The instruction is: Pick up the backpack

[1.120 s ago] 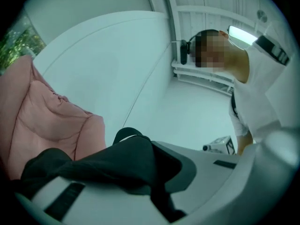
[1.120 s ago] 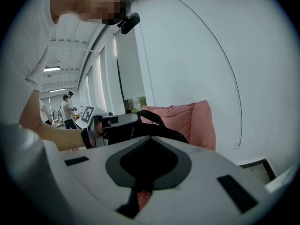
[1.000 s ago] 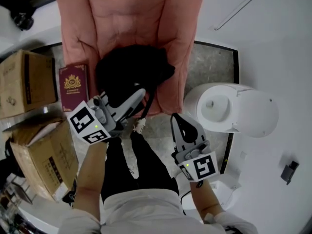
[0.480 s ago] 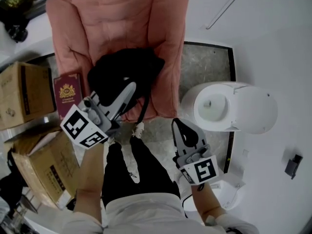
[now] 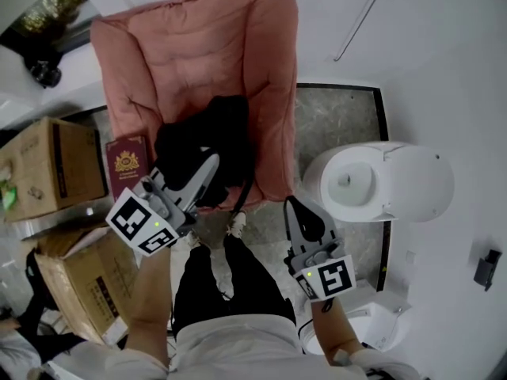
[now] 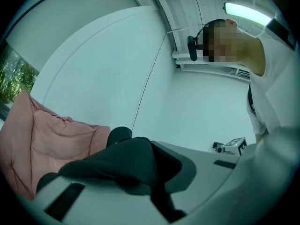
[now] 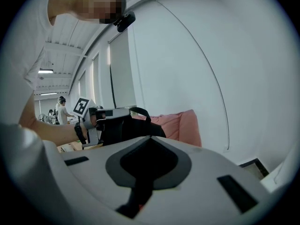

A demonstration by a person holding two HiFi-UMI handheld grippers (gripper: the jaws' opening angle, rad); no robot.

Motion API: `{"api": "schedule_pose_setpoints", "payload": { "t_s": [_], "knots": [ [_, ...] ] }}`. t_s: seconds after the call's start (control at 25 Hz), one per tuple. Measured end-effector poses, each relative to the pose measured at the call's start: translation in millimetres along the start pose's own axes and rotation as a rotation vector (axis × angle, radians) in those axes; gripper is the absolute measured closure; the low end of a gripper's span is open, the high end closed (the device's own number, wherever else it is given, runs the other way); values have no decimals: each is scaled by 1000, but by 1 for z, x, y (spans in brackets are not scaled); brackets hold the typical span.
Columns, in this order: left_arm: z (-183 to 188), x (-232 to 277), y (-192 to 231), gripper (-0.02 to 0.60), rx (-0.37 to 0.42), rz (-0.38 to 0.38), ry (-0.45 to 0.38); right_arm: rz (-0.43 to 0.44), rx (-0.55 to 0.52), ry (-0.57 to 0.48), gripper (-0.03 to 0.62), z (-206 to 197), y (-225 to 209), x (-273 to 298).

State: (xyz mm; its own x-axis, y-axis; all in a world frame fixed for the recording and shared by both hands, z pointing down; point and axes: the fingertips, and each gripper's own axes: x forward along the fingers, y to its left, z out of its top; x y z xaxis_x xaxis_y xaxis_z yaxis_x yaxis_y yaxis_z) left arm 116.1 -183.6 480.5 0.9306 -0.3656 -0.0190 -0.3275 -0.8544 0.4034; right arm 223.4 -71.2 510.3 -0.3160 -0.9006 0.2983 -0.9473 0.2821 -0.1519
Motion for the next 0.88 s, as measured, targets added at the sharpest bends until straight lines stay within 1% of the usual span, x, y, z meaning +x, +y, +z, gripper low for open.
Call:
{"api": "schedule_pose_setpoints", "payload": {
  "t_s": [0.12,0.24,0.4,0.64,0.76,0.88],
  "knots": [
    [2,-9,-16,565,-8,6,22,-6,-15,-37,572,21,4,-11],
    [14,-15,-35,565,0,4,21,-15,-33,-73,572,43,4,-23],
    [48,-19,-51,565,41,-2,-11,-27,-53,-120,572,67,1,-34],
    [93,-35,-88,566,52,3,-59,-23,-75,-184,572,103,8,-62],
    [113,-41,-109,565,83,-13,-66,-16,-80,-234,572,125,14,-70],
    [137,-48,-127,565,139,-24,-67,-1,-95,-287,572,147,28,-73]
  ]
}}
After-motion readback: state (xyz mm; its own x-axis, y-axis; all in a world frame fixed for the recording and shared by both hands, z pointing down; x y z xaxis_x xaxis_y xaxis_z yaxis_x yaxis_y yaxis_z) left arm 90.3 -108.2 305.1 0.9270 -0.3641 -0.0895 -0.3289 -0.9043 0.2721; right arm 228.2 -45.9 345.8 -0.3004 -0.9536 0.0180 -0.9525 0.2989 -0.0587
